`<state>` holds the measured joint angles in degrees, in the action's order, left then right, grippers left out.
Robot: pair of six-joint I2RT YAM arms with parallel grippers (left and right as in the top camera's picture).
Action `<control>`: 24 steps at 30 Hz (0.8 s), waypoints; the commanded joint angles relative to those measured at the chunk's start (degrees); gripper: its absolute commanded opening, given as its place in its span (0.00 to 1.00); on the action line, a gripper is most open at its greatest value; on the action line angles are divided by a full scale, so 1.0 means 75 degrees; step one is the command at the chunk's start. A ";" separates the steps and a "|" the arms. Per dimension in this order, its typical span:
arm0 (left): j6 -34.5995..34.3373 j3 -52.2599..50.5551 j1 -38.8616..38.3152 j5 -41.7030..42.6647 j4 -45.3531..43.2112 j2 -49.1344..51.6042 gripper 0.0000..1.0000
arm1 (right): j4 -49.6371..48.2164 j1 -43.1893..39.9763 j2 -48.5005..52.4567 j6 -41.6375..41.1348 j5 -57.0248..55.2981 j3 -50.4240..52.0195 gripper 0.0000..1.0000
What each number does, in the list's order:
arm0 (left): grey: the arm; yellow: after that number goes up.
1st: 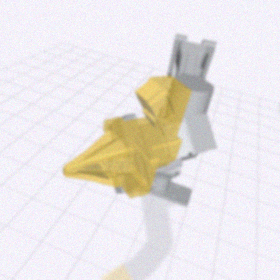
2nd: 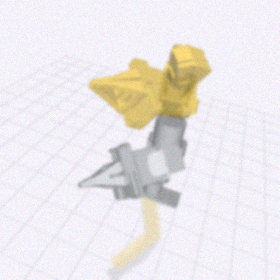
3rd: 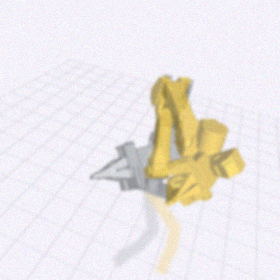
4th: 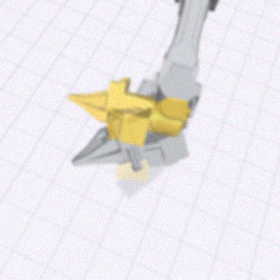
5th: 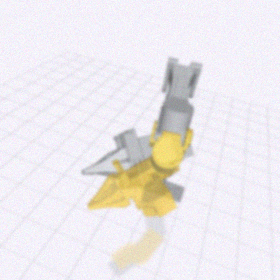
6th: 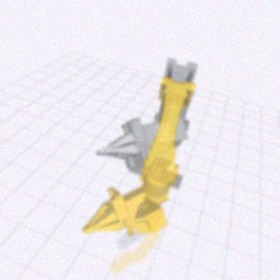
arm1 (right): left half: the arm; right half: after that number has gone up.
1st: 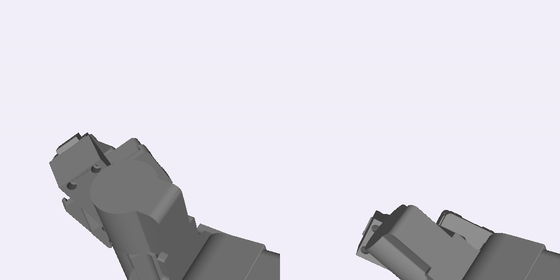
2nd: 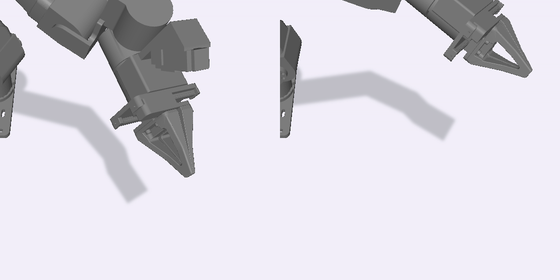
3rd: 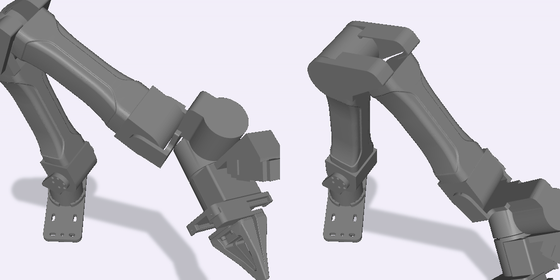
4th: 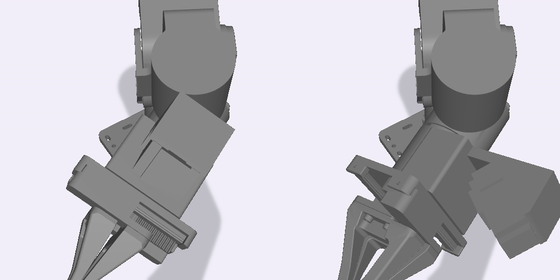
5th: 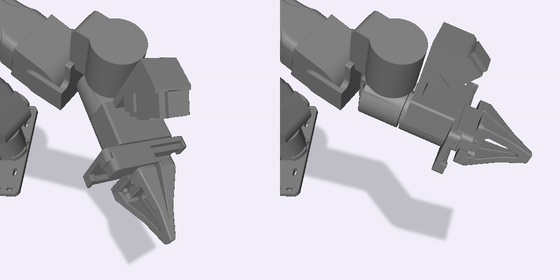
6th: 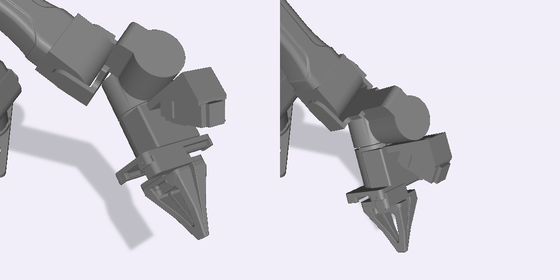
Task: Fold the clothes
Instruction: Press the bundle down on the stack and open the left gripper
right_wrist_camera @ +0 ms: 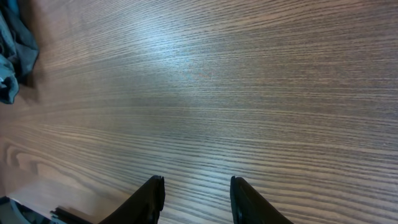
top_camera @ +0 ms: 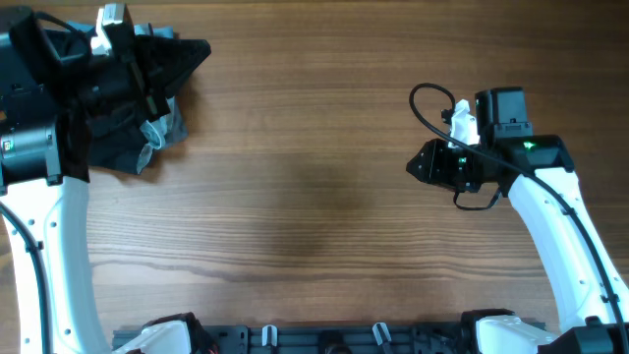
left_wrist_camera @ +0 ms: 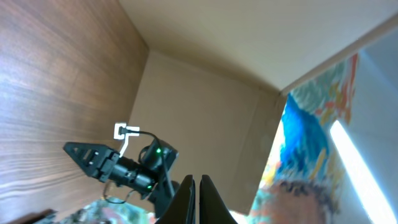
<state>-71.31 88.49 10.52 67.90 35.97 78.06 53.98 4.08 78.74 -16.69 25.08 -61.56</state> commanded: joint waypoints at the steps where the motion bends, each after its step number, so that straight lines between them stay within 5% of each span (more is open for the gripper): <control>1: 0.1402 0.0017 -0.0026 0.0545 -0.0020 -0.0009 0.04 | -0.0029 -0.0003 -0.0079 -0.0017 0.0090 -0.0149 0.39; 13: 0.2503 0.0017 -0.0026 0.0685 0.0530 -0.0009 0.04 | -0.0076 -0.0006 -0.0079 -0.0006 0.0096 -0.0149 0.43; 18: 0.4264 0.0017 -0.0087 0.0688 0.0775 -0.0015 0.04 | -0.0114 -0.0003 -0.0087 0.0224 0.0096 -0.0149 0.43; 19: 0.4730 0.0017 -0.0149 0.0682 0.0886 -0.0038 0.09 | -0.0178 -0.0003 -0.0105 0.0338 0.0093 -0.0149 0.43; 20: 0.5260 0.0017 -0.0245 0.0612 0.1037 -0.0079 0.31 | -0.0256 -0.0003 -0.0134 0.0437 0.0093 -0.0149 0.43; 23: 0.6388 0.0017 -0.0583 -0.0446 0.1547 -0.0356 0.55 | -0.0490 -0.0006 -0.0356 0.0592 0.0093 -0.0152 0.46; 24: 0.6822 0.0017 -0.0804 -0.1818 0.1915 -0.0600 0.77 | -0.0673 -0.0006 -0.0653 0.0702 0.0085 -0.0152 0.48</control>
<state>-36.10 88.49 8.05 70.67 46.00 77.95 50.94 4.08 78.41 -14.66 25.08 -61.56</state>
